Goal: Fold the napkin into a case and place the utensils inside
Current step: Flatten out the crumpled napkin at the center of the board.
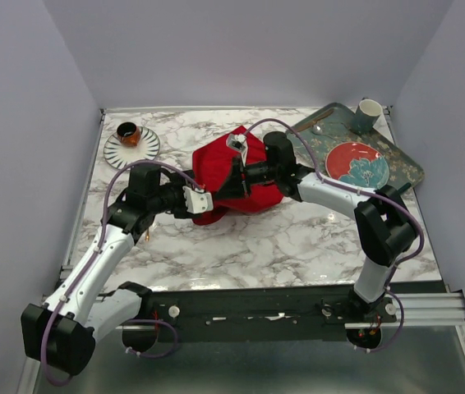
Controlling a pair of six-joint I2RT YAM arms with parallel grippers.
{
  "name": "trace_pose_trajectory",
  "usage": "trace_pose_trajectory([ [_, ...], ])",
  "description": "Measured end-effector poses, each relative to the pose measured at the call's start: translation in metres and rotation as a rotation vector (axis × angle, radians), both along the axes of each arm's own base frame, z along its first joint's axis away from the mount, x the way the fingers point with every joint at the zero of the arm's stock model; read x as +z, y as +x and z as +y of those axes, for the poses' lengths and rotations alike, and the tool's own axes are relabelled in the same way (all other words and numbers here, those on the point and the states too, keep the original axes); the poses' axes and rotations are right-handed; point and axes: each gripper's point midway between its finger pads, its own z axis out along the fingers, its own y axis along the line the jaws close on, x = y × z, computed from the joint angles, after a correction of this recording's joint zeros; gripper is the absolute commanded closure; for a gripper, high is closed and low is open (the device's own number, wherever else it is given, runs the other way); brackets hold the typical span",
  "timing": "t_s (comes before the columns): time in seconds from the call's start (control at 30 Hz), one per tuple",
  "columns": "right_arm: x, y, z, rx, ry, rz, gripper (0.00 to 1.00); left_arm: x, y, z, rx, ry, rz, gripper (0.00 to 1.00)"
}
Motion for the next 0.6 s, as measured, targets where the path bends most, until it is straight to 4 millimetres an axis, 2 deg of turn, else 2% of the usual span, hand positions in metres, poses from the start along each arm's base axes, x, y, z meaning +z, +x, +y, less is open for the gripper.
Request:
trace_pose_trajectory([
  [0.1,0.0,-0.001,0.0,0.006,-0.003,0.007,0.99,0.001,-0.003,-0.011,-0.035,-0.004,-0.008,0.36],
  [0.2,0.0,-0.002,-0.001,0.01,-0.003,0.009,0.99,0.003,-0.008,-0.022,-0.068,-0.011,-0.015,0.58],
  [0.23,0.0,-0.003,-0.001,0.012,-0.002,0.009,0.99,0.004,-0.009,-0.024,-0.076,-0.012,-0.018,0.81],
  [0.27,0.0,-0.003,-0.001,0.013,-0.002,0.009,0.99,0.005,-0.01,-0.027,-0.083,-0.012,-0.02,0.97],
  [0.37,0.0,-0.003,-0.001,0.014,-0.002,0.01,0.99,0.008,-0.014,-0.033,-0.094,-0.009,-0.012,1.0],
  [0.47,0.002,-0.005,-0.001,0.02,0.001,0.015,0.99,0.022,-0.02,-0.043,-0.105,-0.007,0.013,1.0],
  [0.53,0.014,-0.009,-0.004,0.025,0.014,0.006,0.99,0.034,-0.03,-0.05,-0.104,-0.009,0.052,1.0],
  [0.6,0.04,-0.014,-0.01,0.026,0.049,-0.035,0.98,0.056,-0.041,-0.058,-0.113,-0.029,0.054,1.0],
])
